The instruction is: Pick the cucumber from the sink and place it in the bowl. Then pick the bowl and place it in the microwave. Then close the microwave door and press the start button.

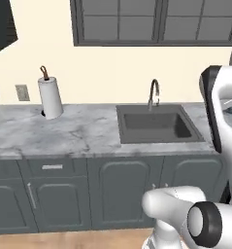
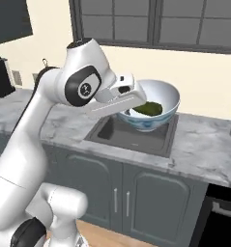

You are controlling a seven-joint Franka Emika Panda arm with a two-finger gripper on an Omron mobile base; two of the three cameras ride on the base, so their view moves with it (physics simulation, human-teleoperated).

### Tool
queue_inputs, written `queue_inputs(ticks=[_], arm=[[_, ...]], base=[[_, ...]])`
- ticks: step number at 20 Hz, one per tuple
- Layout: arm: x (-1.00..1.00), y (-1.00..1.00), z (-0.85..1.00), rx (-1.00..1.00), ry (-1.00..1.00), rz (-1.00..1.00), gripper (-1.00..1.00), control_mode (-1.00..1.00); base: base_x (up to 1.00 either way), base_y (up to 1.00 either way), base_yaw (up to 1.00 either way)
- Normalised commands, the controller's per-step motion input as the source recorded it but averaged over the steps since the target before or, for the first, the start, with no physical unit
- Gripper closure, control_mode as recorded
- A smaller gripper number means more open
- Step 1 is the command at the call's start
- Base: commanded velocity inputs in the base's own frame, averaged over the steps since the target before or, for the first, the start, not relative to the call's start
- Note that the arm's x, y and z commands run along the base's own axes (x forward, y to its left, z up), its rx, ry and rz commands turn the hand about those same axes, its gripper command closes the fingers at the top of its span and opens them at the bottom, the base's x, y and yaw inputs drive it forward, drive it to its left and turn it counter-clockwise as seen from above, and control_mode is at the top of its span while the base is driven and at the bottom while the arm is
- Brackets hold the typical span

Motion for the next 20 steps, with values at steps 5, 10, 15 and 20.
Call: queue_inputs(ticks=[5,10,15,20], arm=[[0.0,0.0,0.0,0.0,0.0,0.0,1.0,1.0],[0.0,0.0,0.0,0.0,0.0,0.0,1.0,1.0],[0.0,0.0,0.0,0.0,0.0,0.0,1.0,1.0],[0.0,0.0,0.0,0.0,0.0,0.0,1.0,1.0]], base=[[-0.14,0.22,0.67],[-0.02,0.06,0.65],[0.0,0.03,0.64],[0.08,0.18,0.68]])
